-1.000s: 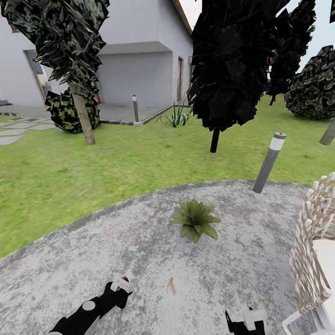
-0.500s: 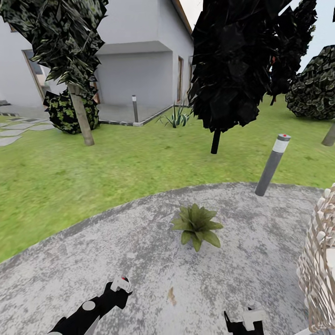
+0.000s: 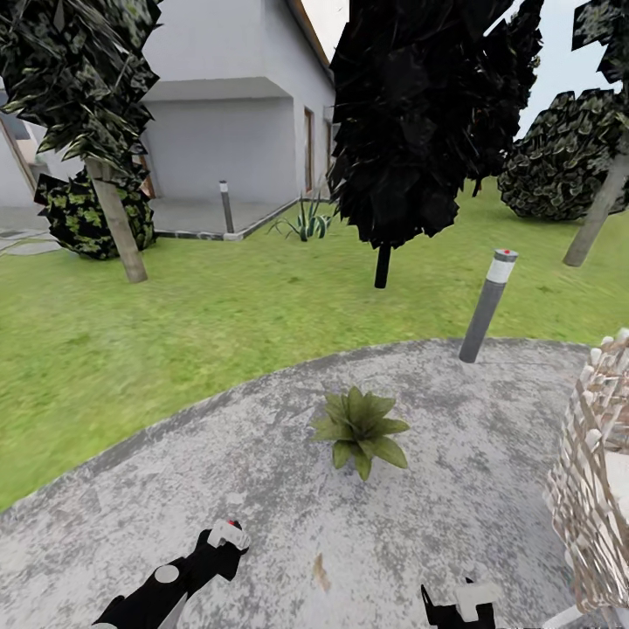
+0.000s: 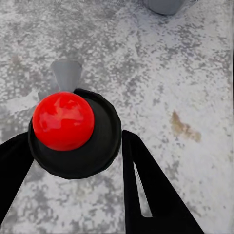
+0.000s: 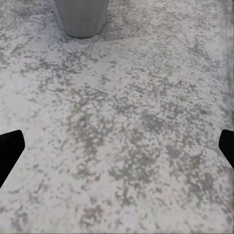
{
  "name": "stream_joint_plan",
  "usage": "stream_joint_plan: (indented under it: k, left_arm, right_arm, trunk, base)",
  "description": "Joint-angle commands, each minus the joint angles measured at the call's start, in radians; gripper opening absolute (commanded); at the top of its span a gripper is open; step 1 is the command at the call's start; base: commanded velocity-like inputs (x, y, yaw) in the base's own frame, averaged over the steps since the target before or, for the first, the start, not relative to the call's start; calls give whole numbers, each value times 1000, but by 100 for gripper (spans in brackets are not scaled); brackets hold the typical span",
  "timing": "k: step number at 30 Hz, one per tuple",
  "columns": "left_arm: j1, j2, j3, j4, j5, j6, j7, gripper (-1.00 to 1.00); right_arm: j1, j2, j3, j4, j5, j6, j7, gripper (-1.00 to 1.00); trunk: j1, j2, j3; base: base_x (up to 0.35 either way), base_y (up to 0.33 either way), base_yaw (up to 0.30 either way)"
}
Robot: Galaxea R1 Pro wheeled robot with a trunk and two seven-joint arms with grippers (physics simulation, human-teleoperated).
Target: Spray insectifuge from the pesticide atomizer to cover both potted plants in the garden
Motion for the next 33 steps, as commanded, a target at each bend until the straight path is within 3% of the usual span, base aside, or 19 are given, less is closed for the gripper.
stream_joint_plan:
  k: [1, 20, 26, 33]
  left_arm:
    - [0, 1, -2, 0, 1, -3, -2, -100]
    - [0, 1, -2, 0, 2, -3, -4, -100]
    - [0, 0, -2, 0, 2, -3, -4, -100]
    - [0, -1, -4, -1, 2, -3, -4, -100]
  right_arm:
    - [-1, 0, -4, 1, 8, -3, -1, 100]
    - [-1, 1, -4, 1, 8, -3, -1, 100]
    - [-1, 2, -4, 1, 8, -3, -1, 100]
    - [-1, 2, -4, 2, 8, -3, -1, 100]
  trunk:
    - [0, 0, 0]
    - [0, 0, 5]
    - [0, 0, 5]
    - [0, 0, 5]
  base:
    - [81, 40, -290]
    - [5, 5, -291]
    - [22, 228, -268]
    - [220, 262, -28]
